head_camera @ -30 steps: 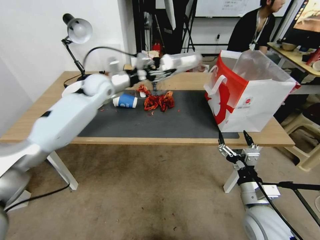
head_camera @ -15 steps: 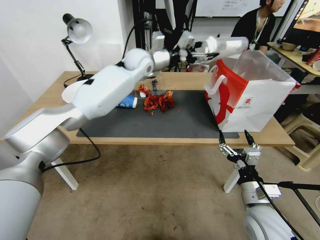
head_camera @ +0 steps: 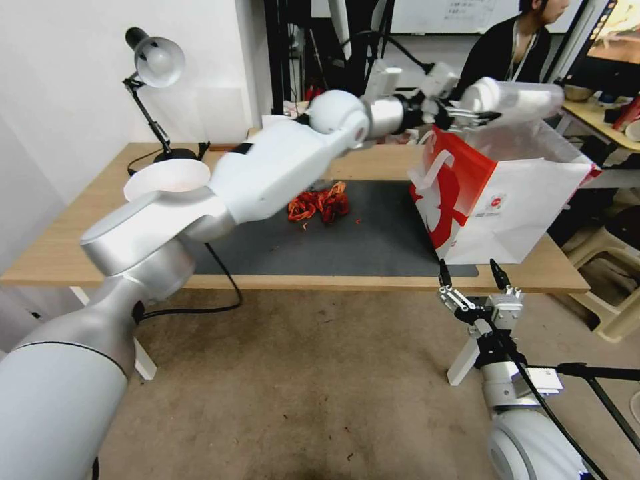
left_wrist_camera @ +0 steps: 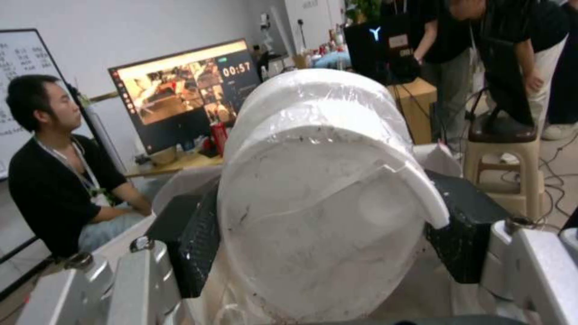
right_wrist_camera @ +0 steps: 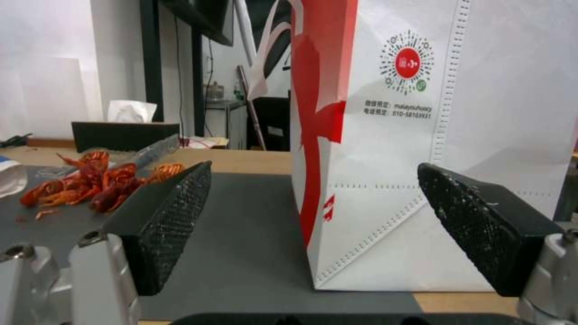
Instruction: Pick up the trash from the table and place it into the takeout bag.
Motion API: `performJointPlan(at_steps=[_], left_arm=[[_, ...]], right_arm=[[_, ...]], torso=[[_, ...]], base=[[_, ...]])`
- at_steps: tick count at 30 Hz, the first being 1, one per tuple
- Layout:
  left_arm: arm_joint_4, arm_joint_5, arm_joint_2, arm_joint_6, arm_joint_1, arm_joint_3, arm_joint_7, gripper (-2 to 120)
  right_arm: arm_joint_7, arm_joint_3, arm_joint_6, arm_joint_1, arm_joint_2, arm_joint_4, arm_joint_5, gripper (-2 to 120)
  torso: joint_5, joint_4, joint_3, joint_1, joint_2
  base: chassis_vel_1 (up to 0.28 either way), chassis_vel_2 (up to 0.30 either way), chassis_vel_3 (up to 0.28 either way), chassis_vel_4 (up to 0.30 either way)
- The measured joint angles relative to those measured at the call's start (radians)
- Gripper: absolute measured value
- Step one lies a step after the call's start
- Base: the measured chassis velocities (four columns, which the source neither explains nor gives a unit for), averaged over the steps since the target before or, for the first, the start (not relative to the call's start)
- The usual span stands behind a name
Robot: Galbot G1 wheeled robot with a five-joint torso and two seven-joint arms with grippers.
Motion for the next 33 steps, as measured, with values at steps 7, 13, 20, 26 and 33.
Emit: performJointPlan(at_steps=[7, 13, 20, 26, 33], left_arm=[[0.02, 0.025, -0.002, -0.005, 0.007, 0.009, -0.01, 75], [0.008, 0.023, 0.011, -0.006, 0.012, 0.009, -0.012, 96], [0.0, 0.013, 0.02, -0.006, 0.016, -0.004, -0.017, 100], [-0.041, -0.023, 0.064, -0.014, 0.046, -0.061, -0.063, 100], [-0.092, -0.05, 0.181, -0.033, 0.12, -0.124, -0.112, 100]], right_arm=[[0.0, 0.004, 0.002, -0.006, 0.001, 0.008, 0.001, 88], [0.0, 0.004, 0.002, -0.007, 0.003, 0.009, 0.001, 88], [0.0, 0.004, 0.002, -0.008, 0.004, 0.011, 0.001, 88], [0.0, 0.004, 0.002, -0.008, 0.004, 0.011, 0.001, 88], [-0.001, 0.004, 0.002, -0.011, 0.015, 0.01, -0.003, 88]], torso=[[-0.0003, 0.0002, 0.0, 0.0, 0.0], [-0.0003, 0.0003, 0.0, 0.0, 0.0], [-0.0003, 0.0001, 0.0, 0.0, 0.0], [-0.0003, -0.0003, 0.0, 0.0, 0.0], [-0.0007, 0.0006, 0.0, 0.0, 0.0]], base=[[0.0, 0.0, 0.0, 0.0], [0.0, 0.0, 0.0, 0.0], [0.0, 0.0, 0.0, 0.0], [0.0, 0.0, 0.0, 0.0], [0.0, 0.0, 0.0, 0.0]])
